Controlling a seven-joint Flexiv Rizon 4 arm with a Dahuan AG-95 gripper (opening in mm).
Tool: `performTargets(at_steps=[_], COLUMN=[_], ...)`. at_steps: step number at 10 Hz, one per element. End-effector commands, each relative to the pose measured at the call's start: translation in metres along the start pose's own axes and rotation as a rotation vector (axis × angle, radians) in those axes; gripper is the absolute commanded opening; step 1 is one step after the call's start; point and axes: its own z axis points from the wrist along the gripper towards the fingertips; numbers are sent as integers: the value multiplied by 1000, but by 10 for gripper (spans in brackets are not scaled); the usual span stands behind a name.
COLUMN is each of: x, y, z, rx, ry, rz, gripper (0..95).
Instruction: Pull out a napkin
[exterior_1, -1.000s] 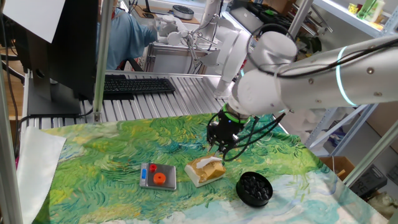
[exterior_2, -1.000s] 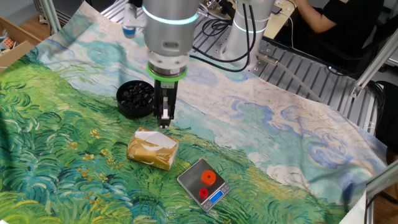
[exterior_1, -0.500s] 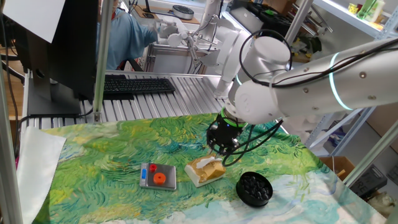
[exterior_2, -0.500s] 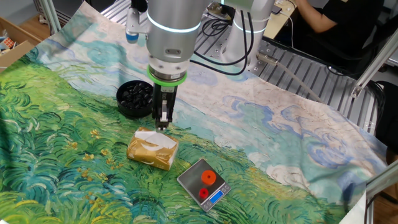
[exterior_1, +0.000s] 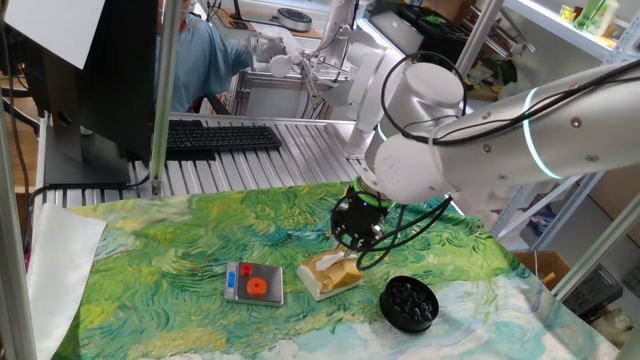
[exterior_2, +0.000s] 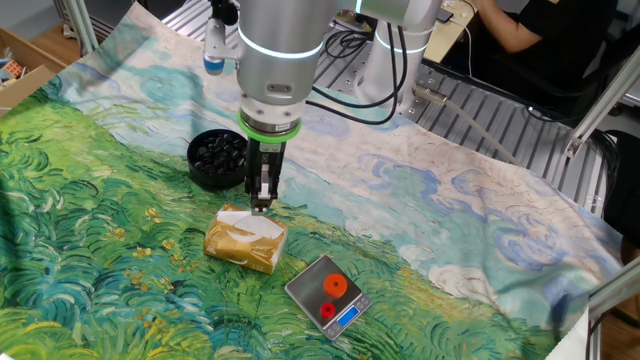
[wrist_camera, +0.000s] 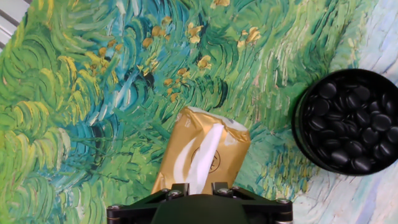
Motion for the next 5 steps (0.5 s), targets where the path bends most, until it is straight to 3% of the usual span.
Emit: performTargets(at_steps=[1, 5], x=[-1, -4], y=[1, 4], z=[3, 11], rx=[-1, -7], ry=[-7, -10], rz=[-5, 0], gripper=[190, 190])
